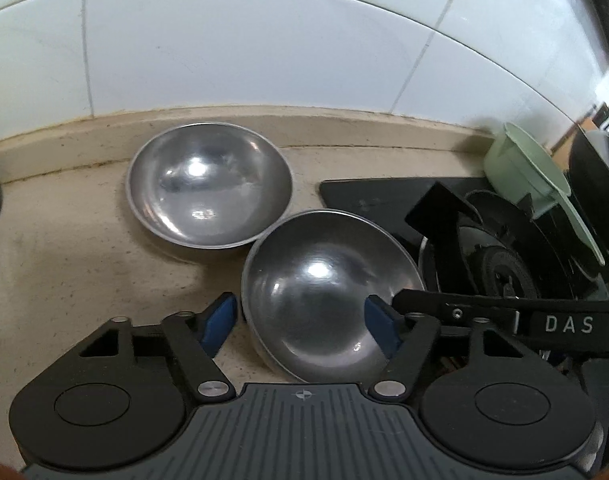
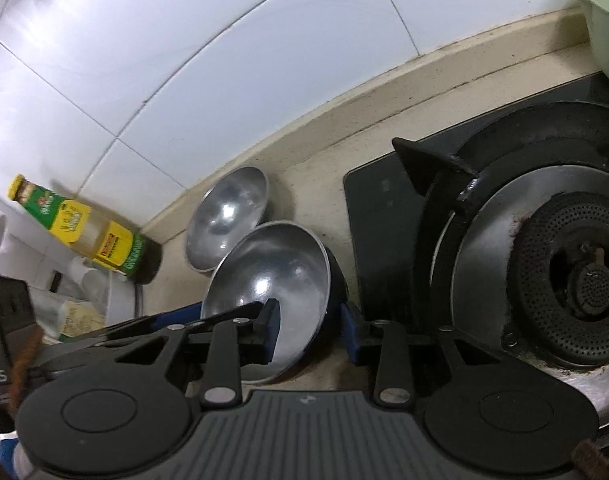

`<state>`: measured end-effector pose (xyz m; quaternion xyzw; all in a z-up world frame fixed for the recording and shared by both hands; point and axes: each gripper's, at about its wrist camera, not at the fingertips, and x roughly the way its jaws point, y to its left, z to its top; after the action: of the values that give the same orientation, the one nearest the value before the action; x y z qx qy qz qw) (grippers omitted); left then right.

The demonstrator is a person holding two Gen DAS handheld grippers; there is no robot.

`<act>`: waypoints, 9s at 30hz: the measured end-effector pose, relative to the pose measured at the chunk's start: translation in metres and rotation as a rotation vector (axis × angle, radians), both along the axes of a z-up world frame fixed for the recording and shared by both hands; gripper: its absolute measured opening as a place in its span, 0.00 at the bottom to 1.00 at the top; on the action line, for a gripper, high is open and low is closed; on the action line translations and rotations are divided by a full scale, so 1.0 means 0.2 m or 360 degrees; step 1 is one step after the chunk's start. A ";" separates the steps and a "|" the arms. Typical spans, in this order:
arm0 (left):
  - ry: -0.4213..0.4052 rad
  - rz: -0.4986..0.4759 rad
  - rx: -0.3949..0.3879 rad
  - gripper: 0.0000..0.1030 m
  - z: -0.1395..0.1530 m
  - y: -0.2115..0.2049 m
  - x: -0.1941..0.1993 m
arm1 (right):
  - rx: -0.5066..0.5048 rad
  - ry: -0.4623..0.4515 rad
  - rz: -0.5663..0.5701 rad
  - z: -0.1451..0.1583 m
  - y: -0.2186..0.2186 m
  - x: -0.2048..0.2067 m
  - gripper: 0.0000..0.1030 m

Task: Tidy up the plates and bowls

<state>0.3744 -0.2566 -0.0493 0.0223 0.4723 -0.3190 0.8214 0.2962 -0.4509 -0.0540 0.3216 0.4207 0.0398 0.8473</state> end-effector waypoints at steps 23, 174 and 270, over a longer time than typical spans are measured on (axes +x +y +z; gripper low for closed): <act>-0.0097 0.0046 -0.0026 0.71 0.09 0.03 -0.03 | -0.0003 -0.0066 0.0061 0.06 0.03 0.00 0.30; -0.0293 0.0101 0.0422 0.93 0.03 0.06 0.44 | -0.0321 0.0086 0.0267 -0.03 0.24 0.74 0.35; -0.0442 0.0088 0.0305 0.46 0.58 0.37 -0.01 | -0.0286 -0.0181 0.0434 0.54 0.46 0.30 0.16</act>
<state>0.3724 -0.1825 0.0663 0.1315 0.3828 -0.2438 0.8813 0.3565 -0.3585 0.0540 0.1817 0.4137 0.1346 0.8819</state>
